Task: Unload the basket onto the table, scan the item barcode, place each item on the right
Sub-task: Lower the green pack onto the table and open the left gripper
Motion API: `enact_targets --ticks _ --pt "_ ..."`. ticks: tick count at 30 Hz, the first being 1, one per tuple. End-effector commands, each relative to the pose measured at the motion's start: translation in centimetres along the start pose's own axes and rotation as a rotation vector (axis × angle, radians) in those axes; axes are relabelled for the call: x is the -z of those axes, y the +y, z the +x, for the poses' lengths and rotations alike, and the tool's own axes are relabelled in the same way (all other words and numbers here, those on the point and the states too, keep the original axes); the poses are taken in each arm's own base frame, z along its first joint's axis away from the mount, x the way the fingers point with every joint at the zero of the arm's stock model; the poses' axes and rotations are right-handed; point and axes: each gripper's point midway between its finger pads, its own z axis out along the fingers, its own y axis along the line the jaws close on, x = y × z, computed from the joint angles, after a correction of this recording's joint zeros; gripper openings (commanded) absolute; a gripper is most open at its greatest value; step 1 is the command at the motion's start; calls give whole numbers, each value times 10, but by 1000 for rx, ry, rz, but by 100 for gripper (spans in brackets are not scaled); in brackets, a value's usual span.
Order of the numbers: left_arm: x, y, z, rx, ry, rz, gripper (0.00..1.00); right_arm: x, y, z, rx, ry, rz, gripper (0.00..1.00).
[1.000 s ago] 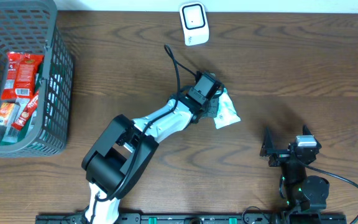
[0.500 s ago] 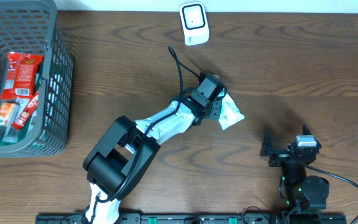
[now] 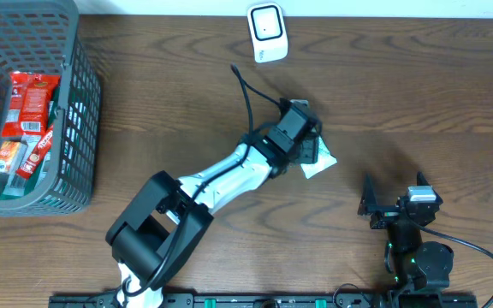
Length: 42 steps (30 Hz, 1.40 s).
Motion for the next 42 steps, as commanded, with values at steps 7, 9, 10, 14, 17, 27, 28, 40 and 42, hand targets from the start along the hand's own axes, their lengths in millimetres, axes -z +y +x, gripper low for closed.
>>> enact_targets --ticks 7,9,10,14,17,27,28,40,42 --pt "-28 22 25 26 -37 -192 70 0 -2 0 10 0 7 99" --pt "-31 25 29 24 -26 -203 70 0 -2 0 10 0 7 99" --pt "-32 28 30 23 -21 -211 70 0 -2 0 10 0 7 99" --pt "-30 36 34 -16 -4 -250 68 0 -2 0 10 0 7 99" --pt "-28 42 42 -55 34 -276 67 0 -2 0 10 0 7 99" --pt "-17 63 65 -98 144 -359 62 0 -2 0 10 0 7 99" --pt "-15 63 66 -99 148 -363 63 0 -2 0 10 0 7 99" --pt "24 35 32 -88 57 -280 64 0 -2 0 10 0 7 99" --pt "44 28 18 -133 41 -251 64 0 -2 0 10 0 7 99"
